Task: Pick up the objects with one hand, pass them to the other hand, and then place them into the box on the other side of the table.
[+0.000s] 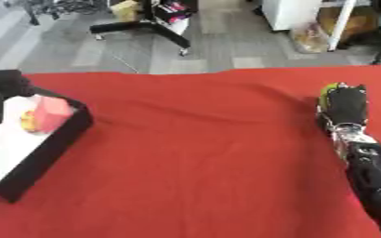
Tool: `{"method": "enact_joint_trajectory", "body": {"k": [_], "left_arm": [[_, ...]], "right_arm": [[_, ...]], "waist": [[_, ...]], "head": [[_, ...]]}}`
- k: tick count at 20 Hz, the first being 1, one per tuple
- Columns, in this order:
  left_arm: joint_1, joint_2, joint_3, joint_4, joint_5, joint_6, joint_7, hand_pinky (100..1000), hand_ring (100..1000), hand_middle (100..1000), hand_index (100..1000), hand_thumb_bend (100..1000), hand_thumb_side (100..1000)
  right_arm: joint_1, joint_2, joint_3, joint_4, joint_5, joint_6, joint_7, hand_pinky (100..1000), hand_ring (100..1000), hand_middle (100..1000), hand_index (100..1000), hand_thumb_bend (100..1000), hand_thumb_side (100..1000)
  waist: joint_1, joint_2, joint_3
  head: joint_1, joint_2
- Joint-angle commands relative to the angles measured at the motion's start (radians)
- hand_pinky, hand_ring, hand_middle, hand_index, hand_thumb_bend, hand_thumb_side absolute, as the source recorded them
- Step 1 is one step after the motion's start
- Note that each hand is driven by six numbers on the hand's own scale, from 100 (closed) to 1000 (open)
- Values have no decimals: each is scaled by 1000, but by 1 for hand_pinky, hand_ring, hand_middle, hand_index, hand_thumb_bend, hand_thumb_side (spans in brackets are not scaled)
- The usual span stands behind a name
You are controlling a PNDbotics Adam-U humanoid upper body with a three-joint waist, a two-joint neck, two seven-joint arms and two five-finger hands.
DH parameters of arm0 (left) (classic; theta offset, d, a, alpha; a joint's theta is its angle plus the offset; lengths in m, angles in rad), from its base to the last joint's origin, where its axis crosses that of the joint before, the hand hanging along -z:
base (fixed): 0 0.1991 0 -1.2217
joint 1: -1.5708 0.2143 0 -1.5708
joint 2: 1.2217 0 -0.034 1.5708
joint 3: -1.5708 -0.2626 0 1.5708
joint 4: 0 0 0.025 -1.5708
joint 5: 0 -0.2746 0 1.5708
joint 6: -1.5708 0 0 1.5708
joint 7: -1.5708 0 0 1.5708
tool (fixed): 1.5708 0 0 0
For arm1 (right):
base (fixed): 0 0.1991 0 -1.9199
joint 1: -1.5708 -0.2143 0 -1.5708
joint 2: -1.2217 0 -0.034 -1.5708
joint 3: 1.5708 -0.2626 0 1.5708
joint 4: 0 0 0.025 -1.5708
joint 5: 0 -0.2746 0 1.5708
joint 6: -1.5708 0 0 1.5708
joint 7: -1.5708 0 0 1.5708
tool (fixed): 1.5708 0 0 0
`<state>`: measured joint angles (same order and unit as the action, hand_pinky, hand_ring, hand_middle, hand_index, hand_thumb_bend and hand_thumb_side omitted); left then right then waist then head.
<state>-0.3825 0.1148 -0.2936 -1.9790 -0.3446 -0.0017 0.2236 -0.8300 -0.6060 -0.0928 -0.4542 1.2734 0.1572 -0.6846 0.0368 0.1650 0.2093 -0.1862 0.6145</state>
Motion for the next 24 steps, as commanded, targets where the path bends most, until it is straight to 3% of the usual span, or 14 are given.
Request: {"method": "enact_joint_trajectory", "body": {"k": [1, 12, 18, 24], "left_arm": [[-12, 20, 7, -21, 6, -2, 1, 795, 634, 625, 748, 343, 844], [-8, 20, 8, -21, 14, 4, 2, 787, 633, 631, 746, 339, 851], [-5, 19, 8, -21, 18, 6, 2, 785, 640, 631, 745, 339, 854], [5, 22, 4, -21, 14, 27, -5, 786, 640, 631, 745, 322, 879]], "right_arm": [[-5, -33, -11, -26, -47, -10, -32, 659, 100, 100, 100, 100, 239], [-18, -22, 4, -234, -163, -113, -17, 674, 100, 100, 100, 100, 259], [-28, -11, 13, -294, -200, -133, 2, 688, 100, 100, 100, 100, 267], [-31, 11, 24, -429, -282, -196, 63, 704, 100, 100, 100, 100, 273]], "waist": [[-1, -9, -5], [-1, -11, -10], [-3, -14, -11], [-6, -17, -19]], "head": [[1, 0], [-3, 4], [-3, 8], [7, 10]]}}
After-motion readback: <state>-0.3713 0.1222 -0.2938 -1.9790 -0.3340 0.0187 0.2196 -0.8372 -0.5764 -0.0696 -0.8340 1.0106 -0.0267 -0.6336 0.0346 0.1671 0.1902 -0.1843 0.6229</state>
